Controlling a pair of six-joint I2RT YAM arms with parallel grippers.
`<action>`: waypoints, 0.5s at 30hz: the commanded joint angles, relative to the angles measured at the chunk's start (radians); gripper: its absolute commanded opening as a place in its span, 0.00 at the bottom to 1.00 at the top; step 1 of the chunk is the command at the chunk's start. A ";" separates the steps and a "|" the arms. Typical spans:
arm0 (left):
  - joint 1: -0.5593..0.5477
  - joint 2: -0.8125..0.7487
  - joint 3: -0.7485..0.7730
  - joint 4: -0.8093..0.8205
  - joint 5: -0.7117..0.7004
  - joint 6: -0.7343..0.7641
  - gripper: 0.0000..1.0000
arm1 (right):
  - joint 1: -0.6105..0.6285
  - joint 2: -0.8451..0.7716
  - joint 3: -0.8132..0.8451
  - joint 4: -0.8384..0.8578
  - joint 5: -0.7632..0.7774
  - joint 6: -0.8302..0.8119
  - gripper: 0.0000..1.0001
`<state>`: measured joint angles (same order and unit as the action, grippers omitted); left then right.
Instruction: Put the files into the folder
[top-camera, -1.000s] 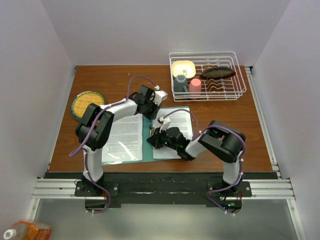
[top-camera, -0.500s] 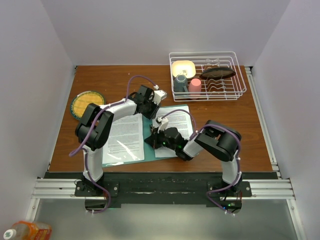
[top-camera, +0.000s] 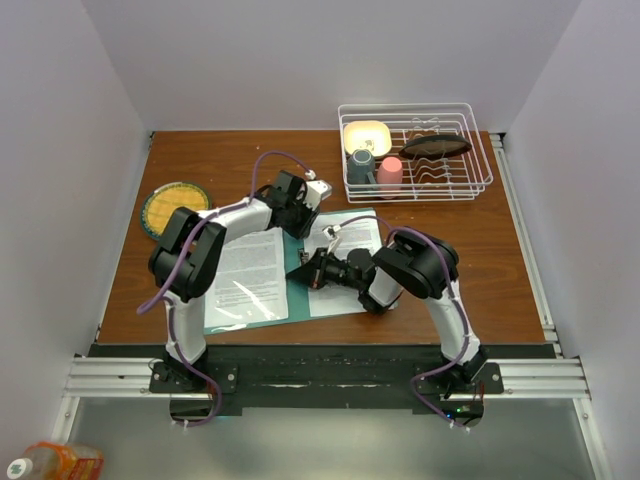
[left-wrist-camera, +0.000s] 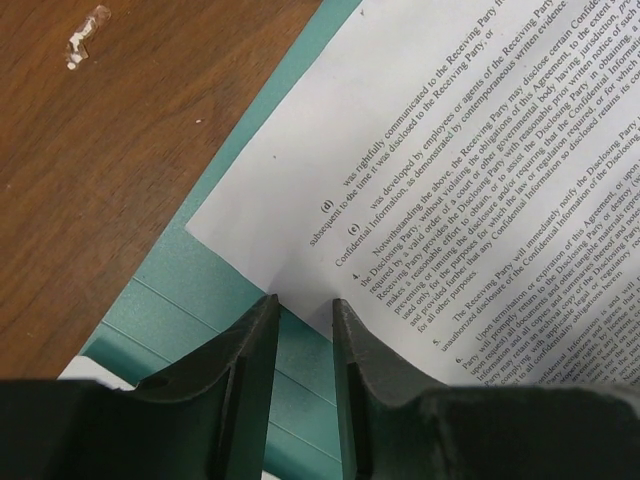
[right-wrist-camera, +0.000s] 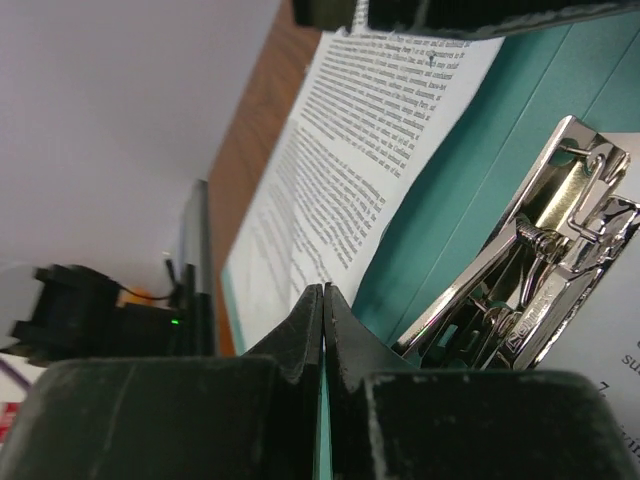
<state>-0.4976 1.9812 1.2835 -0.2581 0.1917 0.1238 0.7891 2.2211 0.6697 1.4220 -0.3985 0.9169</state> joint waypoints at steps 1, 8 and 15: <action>0.007 -0.007 -0.055 -0.107 -0.009 0.007 0.33 | -0.031 0.158 -0.062 -0.241 -0.037 0.177 0.00; 0.007 -0.008 -0.059 -0.102 0.005 0.004 0.33 | -0.022 -0.067 -0.026 -0.639 0.058 0.096 0.00; 0.005 -0.030 -0.069 -0.106 0.009 0.007 0.33 | -0.024 -0.164 0.079 -0.989 0.087 0.146 0.00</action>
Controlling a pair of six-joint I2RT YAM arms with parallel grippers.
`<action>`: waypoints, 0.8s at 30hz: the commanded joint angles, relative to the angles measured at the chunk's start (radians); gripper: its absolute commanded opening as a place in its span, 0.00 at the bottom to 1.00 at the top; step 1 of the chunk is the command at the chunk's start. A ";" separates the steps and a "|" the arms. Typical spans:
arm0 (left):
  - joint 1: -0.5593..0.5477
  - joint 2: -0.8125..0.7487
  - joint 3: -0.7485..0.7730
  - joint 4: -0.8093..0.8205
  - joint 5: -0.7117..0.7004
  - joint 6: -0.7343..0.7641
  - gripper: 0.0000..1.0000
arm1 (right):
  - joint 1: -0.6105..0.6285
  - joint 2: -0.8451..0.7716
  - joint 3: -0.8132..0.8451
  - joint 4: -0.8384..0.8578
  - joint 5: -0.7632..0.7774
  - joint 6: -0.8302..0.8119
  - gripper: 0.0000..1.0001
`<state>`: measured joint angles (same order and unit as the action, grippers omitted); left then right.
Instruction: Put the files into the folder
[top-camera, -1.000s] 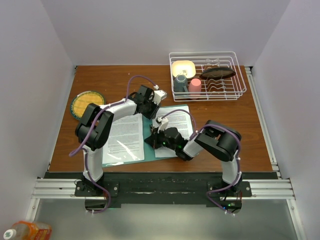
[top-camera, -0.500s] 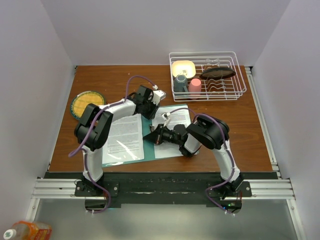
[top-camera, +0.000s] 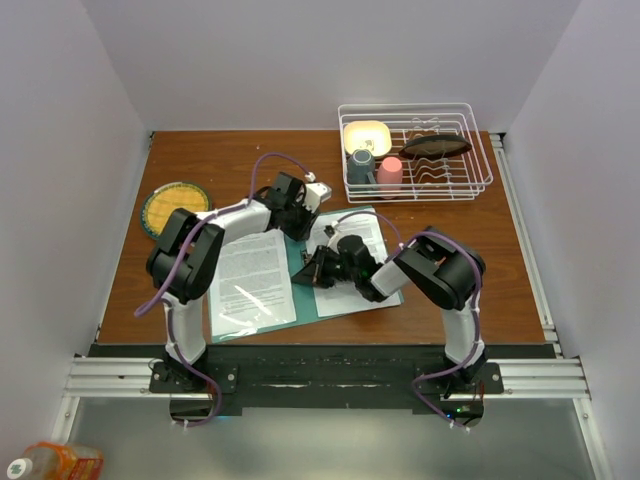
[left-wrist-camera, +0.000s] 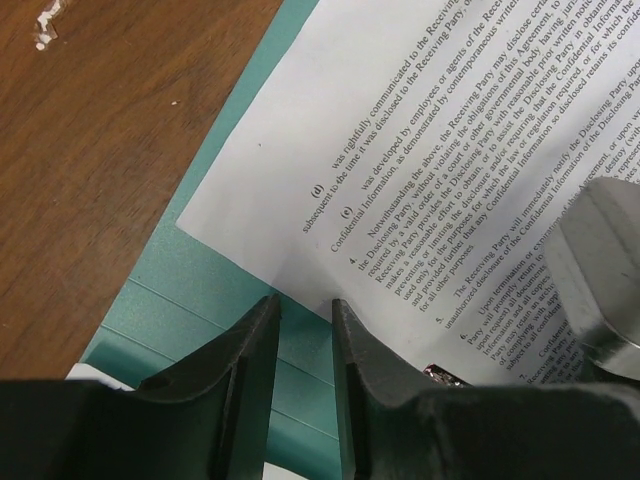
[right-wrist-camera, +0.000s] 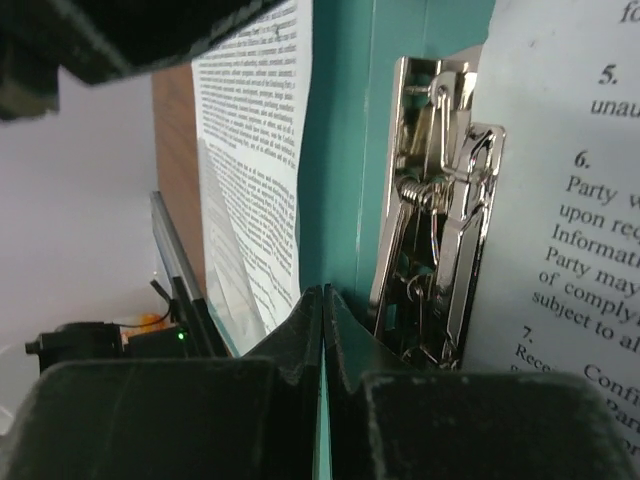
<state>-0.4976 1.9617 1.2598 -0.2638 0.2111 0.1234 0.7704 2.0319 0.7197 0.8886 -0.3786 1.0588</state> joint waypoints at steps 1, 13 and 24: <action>0.007 -0.020 -0.046 -0.100 -0.010 0.005 0.33 | -0.005 0.030 0.044 -0.474 0.038 0.010 0.00; 0.007 -0.069 -0.063 -0.104 0.002 0.005 0.32 | -0.020 0.060 0.179 -0.617 -0.127 0.107 0.00; 0.007 -0.070 -0.053 -0.115 -0.001 0.007 0.32 | -0.022 -0.027 0.184 -0.410 -0.238 0.093 0.00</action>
<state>-0.4976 1.9110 1.2152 -0.3286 0.2100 0.1234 0.7475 2.0392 0.9348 0.4801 -0.5739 1.1507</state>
